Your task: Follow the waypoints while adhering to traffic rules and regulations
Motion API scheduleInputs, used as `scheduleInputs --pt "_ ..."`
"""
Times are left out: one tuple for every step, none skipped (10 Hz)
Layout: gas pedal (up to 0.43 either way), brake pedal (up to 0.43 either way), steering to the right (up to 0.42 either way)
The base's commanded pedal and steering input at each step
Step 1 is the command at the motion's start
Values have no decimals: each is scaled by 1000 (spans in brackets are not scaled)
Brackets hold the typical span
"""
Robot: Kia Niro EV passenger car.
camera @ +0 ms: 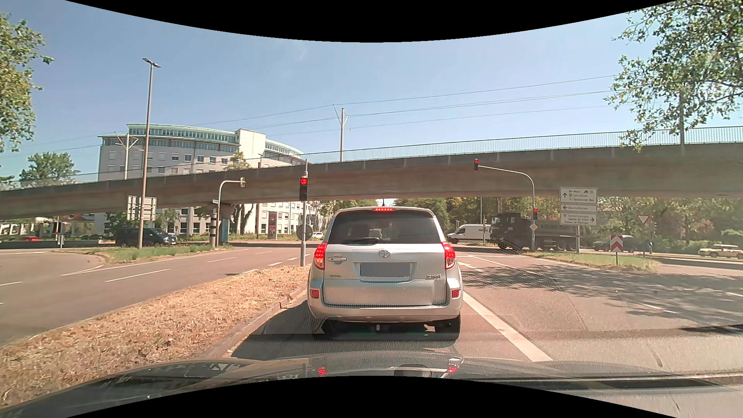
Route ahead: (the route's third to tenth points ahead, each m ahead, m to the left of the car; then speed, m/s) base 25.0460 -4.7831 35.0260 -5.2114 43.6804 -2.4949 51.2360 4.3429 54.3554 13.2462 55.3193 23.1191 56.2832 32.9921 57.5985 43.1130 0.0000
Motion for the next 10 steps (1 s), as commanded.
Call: scheduleInputs --pt "0 232 -1" --pt "0 232 -1" --pt "0 232 -1" --pt "0 232 -1" --pt "0 232 -1" --pt "0 232 -1" --pt "0 238 -1" --pt "0 238 -1" --pt "0 238 -1" --pt "0 232 -1"
